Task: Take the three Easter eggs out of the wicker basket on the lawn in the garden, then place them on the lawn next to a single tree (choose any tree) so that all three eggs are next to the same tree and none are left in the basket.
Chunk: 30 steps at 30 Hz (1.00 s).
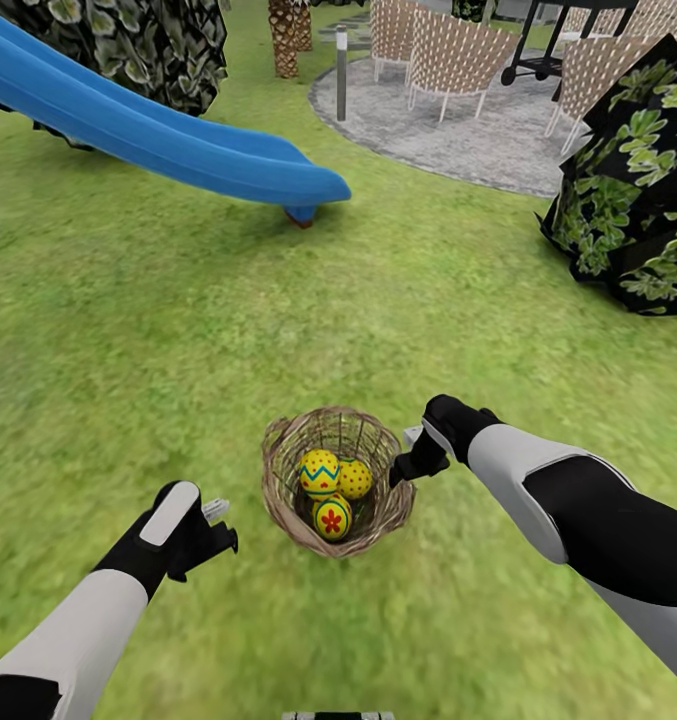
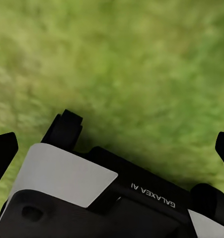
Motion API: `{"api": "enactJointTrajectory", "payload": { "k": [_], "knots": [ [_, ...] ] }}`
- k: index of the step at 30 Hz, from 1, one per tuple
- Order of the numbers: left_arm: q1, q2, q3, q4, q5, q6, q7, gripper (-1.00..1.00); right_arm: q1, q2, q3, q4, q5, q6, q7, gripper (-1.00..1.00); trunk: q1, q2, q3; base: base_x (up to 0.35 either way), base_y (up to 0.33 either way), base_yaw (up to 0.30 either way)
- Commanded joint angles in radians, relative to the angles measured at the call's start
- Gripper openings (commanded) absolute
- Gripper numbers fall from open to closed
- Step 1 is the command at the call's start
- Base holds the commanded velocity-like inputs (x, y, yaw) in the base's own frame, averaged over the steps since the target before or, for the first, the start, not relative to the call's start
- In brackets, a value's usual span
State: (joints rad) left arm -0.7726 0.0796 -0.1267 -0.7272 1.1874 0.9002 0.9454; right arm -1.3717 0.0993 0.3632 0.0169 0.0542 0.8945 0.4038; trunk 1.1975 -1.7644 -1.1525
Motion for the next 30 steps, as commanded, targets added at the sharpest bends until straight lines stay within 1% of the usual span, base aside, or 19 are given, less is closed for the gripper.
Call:
{"api": "enactJointTrajectory", "payload": {
  "k": [1, 16, 30],
  "knots": [
    [-0.001, 0.001, -0.005, 0.001, 0.011, 0.0, 0.01, 1.0, -0.001, 0.0, 0.007, 0.002, 0.006, -0.005, 0.01, 1.0, 0.004, -0.008, -0.004, 0.0, 0.0, 0.0],
    [-0.001, -0.001, -0.007, 0.009, 0.012, 0.0, 0.009, 1.0, -0.001, 0.002, 0.008, 0.004, 0.004, -0.048, 0.01, 1.0, 0.061, -0.113, -0.051, 0.0, 0.0, 0.0],
    [-0.001, -0.003, -0.007, 0.009, 0.012, 0.0, 0.009, 1.0, -0.001, 0.002, 0.009, 0.003, 0.003, -0.055, 0.01, 1.0, 0.115, -0.211, -0.095, 0.0, 0.0, 0.0]
  ]
}}
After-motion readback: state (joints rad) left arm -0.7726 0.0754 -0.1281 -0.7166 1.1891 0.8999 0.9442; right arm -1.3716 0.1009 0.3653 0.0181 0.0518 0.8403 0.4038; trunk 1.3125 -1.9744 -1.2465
